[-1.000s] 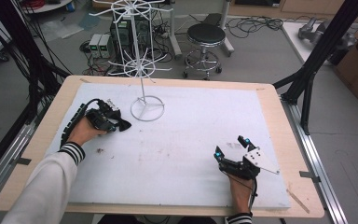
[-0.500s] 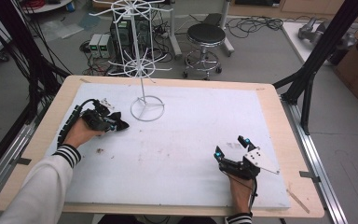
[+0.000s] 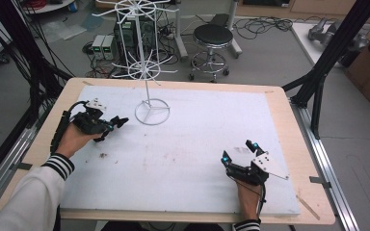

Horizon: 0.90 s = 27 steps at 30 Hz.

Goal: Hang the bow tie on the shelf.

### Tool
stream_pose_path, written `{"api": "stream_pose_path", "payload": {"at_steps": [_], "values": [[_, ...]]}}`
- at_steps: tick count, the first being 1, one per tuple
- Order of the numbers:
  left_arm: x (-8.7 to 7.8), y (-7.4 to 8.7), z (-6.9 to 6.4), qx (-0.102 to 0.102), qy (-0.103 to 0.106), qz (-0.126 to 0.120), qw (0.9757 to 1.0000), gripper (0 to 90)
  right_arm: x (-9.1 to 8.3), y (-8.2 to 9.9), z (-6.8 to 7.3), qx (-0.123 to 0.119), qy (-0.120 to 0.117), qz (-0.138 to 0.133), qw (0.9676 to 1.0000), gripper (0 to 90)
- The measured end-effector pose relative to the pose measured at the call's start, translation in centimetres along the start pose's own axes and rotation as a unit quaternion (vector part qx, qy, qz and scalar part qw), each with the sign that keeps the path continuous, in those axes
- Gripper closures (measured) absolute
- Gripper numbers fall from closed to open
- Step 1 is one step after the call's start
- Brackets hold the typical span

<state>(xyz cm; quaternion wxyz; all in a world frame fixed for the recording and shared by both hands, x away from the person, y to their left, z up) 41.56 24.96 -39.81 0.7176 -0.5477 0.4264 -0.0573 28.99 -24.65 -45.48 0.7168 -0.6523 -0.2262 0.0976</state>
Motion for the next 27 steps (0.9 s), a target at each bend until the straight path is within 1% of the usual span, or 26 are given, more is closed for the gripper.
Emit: {"api": "stream_pose_path", "payload": {"at_steps": [1, 2, 3, 4, 5, 6, 7, 9, 10, 11, 12, 13, 14, 15, 17, 18, 19, 20, 21, 22, 23, 24, 25, 26, 27], "values": [[0.0, 0.0, 0.0, 0.000, 0.000, 0.000, 1.0000, 86.7, 0.0, 0.0, 0.0, 0.000, 0.000, 0.000, 1.0000, 5.1], [-0.3, 0.0, 0.1, -0.004, -0.005, -0.010, 0.9999, 86.7, 0.0, 0.0, 0.0, -0.002, 0.000, -0.002, 1.0000, 5.1], [-0.3, 0.0, 0.1, -0.004, -0.005, -0.010, 0.9999, 86.7, 0.0, 0.0, 0.0, -0.001, 0.002, -0.001, 1.0000, 5.1], [-0.6, 0.0, 0.1, -0.008, -0.005, -0.022, 0.9997, 86.7, 0.0, 0.0, 0.0, -0.003, 0.001, -0.002, 1.0000, 5.1], [-0.6, 0.0, 0.1, -0.008, -0.005, -0.022, 0.9997, 86.7, 0.0, 0.0, 0.0, -0.003, 0.001, -0.002, 1.0000, 5.1], [-0.9, 0.0, 0.2, -0.014, -0.006, -0.037, 0.9992, 86.7, 0.0, 0.0, 0.0, -0.002, 0.002, -0.001, 1.0000, 5.1], [-0.9, 0.0, 0.2, -0.014, -0.006, -0.037, 0.9992, 86.7, 0.0, 0.0, 0.0, -0.002, 0.002, -0.001, 1.0000, 5.1], [-1.3, -0.1, 0.3, -0.018, -0.008, -0.054, 0.9983, 86.7, 0.0, 0.0, 0.0, -0.004, 0.001, -0.002, 1.0000, 5.1], [-1.7, -0.3, 0.4, -0.017, -0.014, -0.069, 0.9974, 86.7, 0.0, 0.0, 0.0, -0.005, 0.001, -0.003, 1.0000, 5.1], [-1.7, -0.3, 0.4, -0.017, -0.014, -0.069, 0.9974, 86.7, 0.0, 0.0, 0.0, -0.005, 0.001, -0.003, 1.0000, 5.1], [-2.3, -0.5, 0.7, -0.023, -0.023, -0.093, 0.9951, 86.8, 0.0, 0.0, 0.0, -0.003, 0.002, -0.002, 1.0000, 5.1], [-2.3, -0.5, 0.7, -0.023, -0.023, -0.093, 0.9951, 86.8, 0.0, 0.0, 0.0, -0.002, 0.001, -0.002, 1.0000, 5.1], [-2.8, -0.8, 0.9, -0.029, -0.031, -0.118, 0.9921, 86.8, 0.0, 0.0, 0.0, -0.004, 0.001, -0.002, 1.0000, 5.1], [-2.8, -0.8, 0.9, -0.029, -0.031, -0.118, 0.9921, 86.8, 0.0, 0.0, 0.0, -0.004, 0.001, -0.002, 1.0000, 5.1], [-3.4, -1.1, 1.1, -0.034, -0.036, -0.140, 0.9888, 86.8, 0.0, 0.0, 0.0, -0.002, 0.001, -0.001, 1.0000, 5.1], [-3.9, -1.4, 1.2, -0.036, -0.042, -0.151, 0.9870, 86.8, 0.0, 0.0, 0.0, -0.003, 0.001, -0.001, 1.0000, 5.1], [-3.9, -1.4, 1.2, -0.036, -0.042, -0.151, 0.9870, 86.8, 0.0, 0.0, 0.0, -0.003, 0.001, -0.001, 1.0000, 5.1], [-4.5, -1.9, 1.4, -0.039, -0.047, -0.162, 0.9850, 86.8, 0.0, 0.0, 0.1, -0.002, 0.002, 0.000, 1.0000, 5.1], [-4.5, -1.9, 1.4, -0.039, -0.047, -0.162, 0.9850, 86.8, 0.0, 0.0, 0.1, -0.002, 0.002, 0.000, 1.0000, 5.1], [-5.0, -2.4, 1.6, -0.045, -0.053, -0.180, 0.9811, 86.8, 0.0, 0.0, 0.0, -0.004, 0.002, 0.000, 1.0000, 5.1], [-5.0, -2.4, 1.6, -0.045, -0.053, -0.180, 0.9811, 86.8, 0.0, 0.0, 0.0, -0.003, 0.002, -0.001, 1.0000, 5.1], [-5.5, -2.9, 1.8, -0.048, -0.057, -0.195, 0.9780, 86.8, 0.0, 0.0, 0.0, -0.003, 0.002, 0.000, 1.0000, 5.1], [-5.5, -2.9, 1.8, -0.048, -0.057, -0.195, 0.9780, 86.8, 0.0, 0.0, 0.0, -0.004, 0.002, 0.000, 1.0000, 5.1], [-5.8, -3.3, 1.9, -0.051, -0.059, -0.207, 0.9752, 86.8, 0.0, 0.0, 0.1, -0.002, 0.002, 0.000, 1.0000, 5.1], [-5.8, -3.3, 1.9, -0.051, -0.059, -0.207, 0.9752, 86.8, 0.0, 0.0, 0.1, -0.002, 0.002, 0.000, 1.0000, 5.1]]}}
Point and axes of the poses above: each handheld gripper's, and its own axes: x roughly forward along the jaws, y roughly out of its underside, z roughly to its left, the point moved 2 cm from there along x, roughly forward along the jaws, and after that the axes turned 15 degrees about -z, right-handed, at the moved point
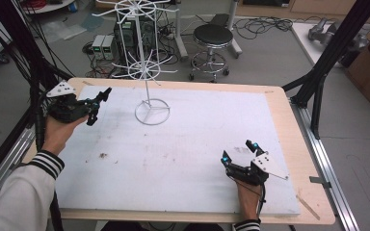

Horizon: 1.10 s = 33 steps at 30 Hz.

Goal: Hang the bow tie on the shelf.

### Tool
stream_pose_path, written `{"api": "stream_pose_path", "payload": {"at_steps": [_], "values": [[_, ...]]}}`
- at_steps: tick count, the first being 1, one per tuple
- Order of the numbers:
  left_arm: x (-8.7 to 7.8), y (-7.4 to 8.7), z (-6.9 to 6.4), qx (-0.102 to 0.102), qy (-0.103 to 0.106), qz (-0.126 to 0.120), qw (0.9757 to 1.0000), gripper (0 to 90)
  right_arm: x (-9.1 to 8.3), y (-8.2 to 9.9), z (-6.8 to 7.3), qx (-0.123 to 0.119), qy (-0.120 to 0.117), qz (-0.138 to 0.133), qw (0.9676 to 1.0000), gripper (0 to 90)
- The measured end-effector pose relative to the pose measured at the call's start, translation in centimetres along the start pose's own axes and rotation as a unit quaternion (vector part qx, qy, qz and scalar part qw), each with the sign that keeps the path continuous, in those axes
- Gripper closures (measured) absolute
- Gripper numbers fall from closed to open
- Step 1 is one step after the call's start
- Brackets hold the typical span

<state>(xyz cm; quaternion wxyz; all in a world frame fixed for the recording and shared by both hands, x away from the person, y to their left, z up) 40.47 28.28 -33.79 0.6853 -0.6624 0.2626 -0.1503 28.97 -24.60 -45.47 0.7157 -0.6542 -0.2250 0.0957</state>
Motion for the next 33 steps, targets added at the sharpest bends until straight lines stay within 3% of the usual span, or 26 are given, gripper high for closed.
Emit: {"api": "stream_pose_path", "payload": {"at_steps": [6, 17, 29, 33], "values": [[-0.1, -1.4, 0.2, 0.002, -0.007, -0.017, 0.9998, 86.8, 0.0, 0.0, 0.0, -0.001, 0.000, 0.001, 1.0000, 5.1], [-0.1, -3.5, 0.5, -0.011, -0.007, -0.059, 0.9982, 87.0, 0.0, 0.0, 0.0, -0.001, -0.001, 0.000, 1.0000, 5.1], [0.8, -6.0, 0.2, -0.018, -0.014, -0.081, 0.9965, 87.0, 0.0, 0.0, 0.0, 0.001, 0.000, 0.003, 1.0000, 5.1], [1.0, -6.7, 0.0, -0.012, -0.014, -0.081, 0.9965, 87.0, 0.1, 0.0, -0.1, 0.001, 0.001, 0.001, 1.0000, 5.1]]}}
Point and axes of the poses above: each handheld gripper's, and its own axes: x roughly forward along the jaws, y roughly out of its underside, z roughly to its left, the point moved 2 cm from there along x, roughly forward along the jaws, and after that the axes turned 15 degrees about -z, right-handed, at the moved point
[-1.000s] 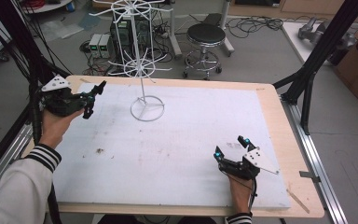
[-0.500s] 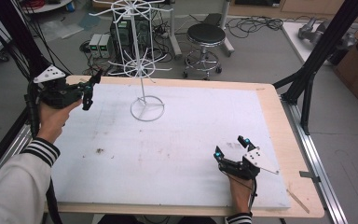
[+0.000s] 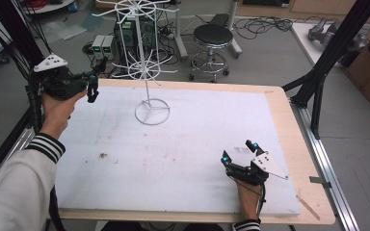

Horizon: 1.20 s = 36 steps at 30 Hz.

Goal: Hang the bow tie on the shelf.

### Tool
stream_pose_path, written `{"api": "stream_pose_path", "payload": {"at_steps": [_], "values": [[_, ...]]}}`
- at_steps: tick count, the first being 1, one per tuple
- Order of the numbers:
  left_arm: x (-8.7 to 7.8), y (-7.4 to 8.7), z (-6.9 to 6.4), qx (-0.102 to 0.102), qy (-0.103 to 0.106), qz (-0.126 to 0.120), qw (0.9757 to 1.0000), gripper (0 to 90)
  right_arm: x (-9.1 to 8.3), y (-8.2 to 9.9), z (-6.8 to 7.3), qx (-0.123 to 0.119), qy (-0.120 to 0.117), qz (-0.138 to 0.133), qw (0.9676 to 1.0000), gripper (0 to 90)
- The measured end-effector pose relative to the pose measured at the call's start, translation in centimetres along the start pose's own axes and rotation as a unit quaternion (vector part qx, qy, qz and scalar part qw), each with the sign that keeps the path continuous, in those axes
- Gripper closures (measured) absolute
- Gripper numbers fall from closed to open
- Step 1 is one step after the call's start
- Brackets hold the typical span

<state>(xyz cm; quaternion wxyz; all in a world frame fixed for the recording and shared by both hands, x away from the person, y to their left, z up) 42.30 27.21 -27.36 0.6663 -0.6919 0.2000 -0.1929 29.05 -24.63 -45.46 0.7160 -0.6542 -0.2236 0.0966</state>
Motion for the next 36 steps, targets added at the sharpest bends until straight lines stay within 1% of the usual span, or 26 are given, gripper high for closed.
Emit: {"api": "stream_pose_path", "payload": {"at_steps": [4, 7, 8, 11, 16, 21, 23, 26, 32, 36], "values": [[0.6, -1.0, -0.3, 0.006, 0.001, 0.000, 1.0000, 87.0, 0.0, 0.0, 0.0, 0.000, 0.000, 0.001, 1.0000, 5.1], [0.9, -1.3, -0.4, 0.006, 0.001, -0.005, 1.0000, 87.0, 0.0, 0.0, 0.0, 0.000, -0.001, 0.000, 1.0000, 5.1], [1.2, -1.4, -0.5, 0.002, 0.003, -0.006, 1.0000, 87.0, 0.0, 0.0, 0.0, 0.002, -0.001, 0.000, 1.0000, 5.1], [1.5, -1.4, -0.6, 0.005, 0.003, -0.003, 1.0000, 87.0, 0.0, 0.0, 0.0, 0.002, -0.001, 0.001, 1.0000, 5.1], [2.3, -1.4, -1.2, -0.006, 0.008, -0.009, 0.9999, 87.0, 0.0, 0.0, 0.0, 0.005, 0.000, 0.003, 1.0000, 5.1], [2.9, -1.5, -1.6, -0.005, 0.012, -0.008, 0.9999, 87.0, 0.1, 0.0, 0.0, 0.002, -0.001, 0.002, 1.0000, 5.1], [3.2, -1.4, -1.8, -0.009, 0.014, -0.012, 0.9998, 87.0, 0.1, 0.0, 0.0, 0.003, 0.000, 0.002, 1.0000, 5.1], [3.7, -1.2, -2.1, -0.011, 0.019, -0.008, 0.9997, 87.0, 0.1, 0.0, 0.0, 0.002, 0.000, 0.003, 1.0000, 5.1], [4.2, -1.0, -2.5, -0.016, 0.022, -0.010, 0.9996, 87.0, 0.1, 0.0, -0.1, 0.002, 0.000, 0.003, 1.0000, 5.1], [4.4, -0.9, -2.8, -0.016, 0.026, -0.007, 0.9995, 87.0, 0.1, 0.0, -0.1, 0.005, -0.001, 0.004, 1.0000, 5.1]]}}
Point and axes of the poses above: each handheld gripper's, and its own axes: x roughly forward along the jaws, y roughly out of its underside, z roughly to its left, the point moved 2 cm from there along x, roughly forward along the jaws, and after that the axes turned 15 degrees about -z, right-handed, at the moved point
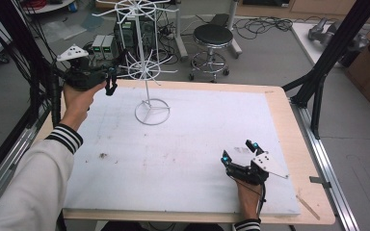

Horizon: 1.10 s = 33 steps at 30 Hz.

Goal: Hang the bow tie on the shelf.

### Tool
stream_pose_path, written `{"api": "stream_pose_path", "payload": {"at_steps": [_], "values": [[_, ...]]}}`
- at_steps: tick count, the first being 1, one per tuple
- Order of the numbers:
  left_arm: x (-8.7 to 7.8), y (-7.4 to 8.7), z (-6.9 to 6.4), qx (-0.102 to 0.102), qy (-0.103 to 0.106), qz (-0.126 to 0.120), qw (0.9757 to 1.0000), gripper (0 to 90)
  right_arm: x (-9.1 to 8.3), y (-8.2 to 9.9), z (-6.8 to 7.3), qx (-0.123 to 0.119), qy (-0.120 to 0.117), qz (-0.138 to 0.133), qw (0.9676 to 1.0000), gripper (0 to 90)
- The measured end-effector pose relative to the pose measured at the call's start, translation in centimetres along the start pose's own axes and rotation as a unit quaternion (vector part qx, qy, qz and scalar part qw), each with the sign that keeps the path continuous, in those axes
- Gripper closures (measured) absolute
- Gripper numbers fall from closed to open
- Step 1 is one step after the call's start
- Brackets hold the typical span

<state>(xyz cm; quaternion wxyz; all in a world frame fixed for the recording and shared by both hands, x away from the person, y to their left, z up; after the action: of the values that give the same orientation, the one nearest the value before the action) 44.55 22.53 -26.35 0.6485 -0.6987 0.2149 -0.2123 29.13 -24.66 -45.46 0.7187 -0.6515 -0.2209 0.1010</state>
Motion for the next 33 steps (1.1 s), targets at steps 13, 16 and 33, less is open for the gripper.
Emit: {"api": "stream_pose_path", "payload": {"at_steps": [13, 16, 33], "values": [[0.6, 1.0, -0.7, -0.010, 0.007, 0.007, 0.9999, 86.9, 0.0, 0.0, 0.0, -0.001, 0.001, 0.000, 1.0000, 5.1], [0.8, 1.1, -0.8, -0.012, 0.011, 0.009, 0.9998, 86.9, 0.0, 0.0, 0.0, -0.003, 0.000, -0.001, 1.0000, 5.1], [-0.5, 1.2, -0.6, -0.033, 0.050, -0.008, 0.9982, 13.3, 0.0, 0.0, 0.1, -0.009, 0.001, 0.000, 1.0000, 5.1]]}}
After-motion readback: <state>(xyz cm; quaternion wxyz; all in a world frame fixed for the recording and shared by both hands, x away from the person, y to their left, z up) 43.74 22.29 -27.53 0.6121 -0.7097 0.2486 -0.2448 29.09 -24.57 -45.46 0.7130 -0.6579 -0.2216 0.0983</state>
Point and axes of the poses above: each handheld gripper's, and its own axes: x roughly forward along the jaws, y roughly out of its underside, z roughly to its left, the point moved 2 cm from there along x, roughly forward along the jaws, and after that the axes turned 15 degrees about -z, right-handed, at the moved point
